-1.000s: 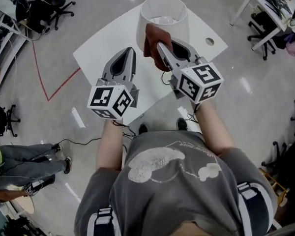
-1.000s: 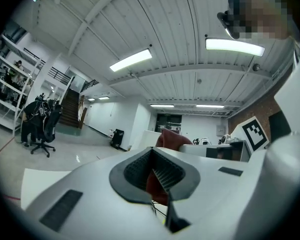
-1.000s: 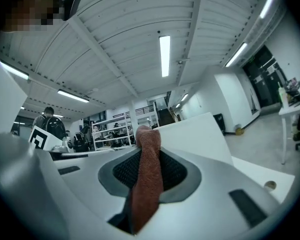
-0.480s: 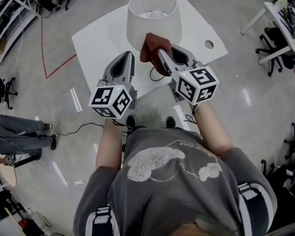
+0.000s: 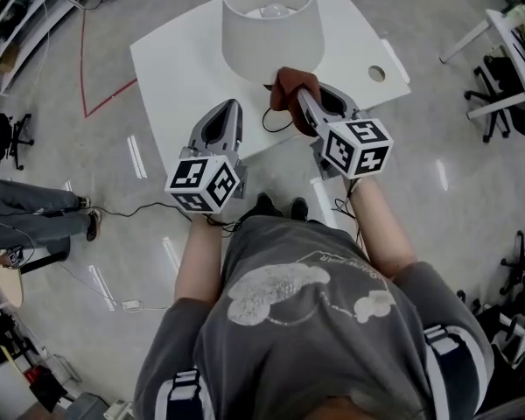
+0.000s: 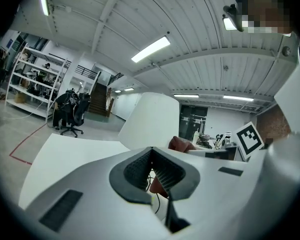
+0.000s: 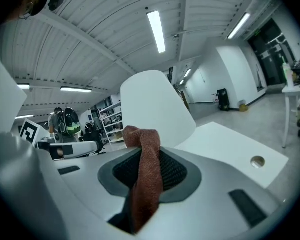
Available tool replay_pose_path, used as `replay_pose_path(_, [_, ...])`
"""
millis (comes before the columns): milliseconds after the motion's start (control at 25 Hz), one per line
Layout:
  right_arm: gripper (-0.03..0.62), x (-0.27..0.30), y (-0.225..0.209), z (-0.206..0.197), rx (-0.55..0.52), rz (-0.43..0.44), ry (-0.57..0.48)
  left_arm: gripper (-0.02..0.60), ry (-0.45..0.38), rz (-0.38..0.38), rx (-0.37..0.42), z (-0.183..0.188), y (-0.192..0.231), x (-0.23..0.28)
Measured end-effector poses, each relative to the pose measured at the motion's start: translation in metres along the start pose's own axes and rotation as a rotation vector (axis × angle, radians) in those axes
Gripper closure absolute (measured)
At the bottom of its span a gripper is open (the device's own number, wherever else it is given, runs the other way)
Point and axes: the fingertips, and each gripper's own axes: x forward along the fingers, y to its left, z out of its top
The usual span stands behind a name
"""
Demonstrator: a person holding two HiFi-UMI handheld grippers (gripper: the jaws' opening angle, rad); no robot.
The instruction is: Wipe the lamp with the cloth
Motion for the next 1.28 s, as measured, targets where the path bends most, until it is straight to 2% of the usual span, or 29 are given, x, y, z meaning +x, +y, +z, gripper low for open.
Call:
replay_pose_path(160, [0.508, 0.004, 0.006, -0.006, 0.01, -0.017, 0.009, 0.574, 0.015, -0.028, -0.007, -0.006, 0.007, 0.002])
replay_pose_path(320, [0.508, -0.002, 0.022, 0.006, -0.014, -0.036, -0.003, 0.574, 0.009, -0.075, -0.004, 0.009, 0.013, 0.006])
replay_pose_path(560, [0.508, -0.023, 0.045, 0.048, -0.042, -0.029, -0.095, 0.574, -0.066, -0.171, 0.045, 0.055, -0.007, 0.017])
replay_pose_path(720, [0.508, -0.033, 0.034, 0.095, -0.109, 0.006, -0.174, 0.574, -0.127, -0.206, 0.075, 0.083, -0.033, 0.043])
replay_pose_path(840, [0.508, -0.035, 0.023, 0.129, -0.138, 0.063, -0.236, 0.574, -0.164, -0.185, 0.084, 0.101, -0.044, 0.057])
replay_pose_path(960, [0.508, -0.035, 0.022, 0.143, -0.171, 0.121, -0.284, 0.574, -0.199, -0.144, 0.101, 0.109, -0.044, 0.049])
replay_pose_path(1280, [0.508, -0.011, -0.006, 0.129, -0.12, 0.26, -0.21, 0.574, -0.221, 0.027, 0.095, 0.089, -0.035, 0.047])
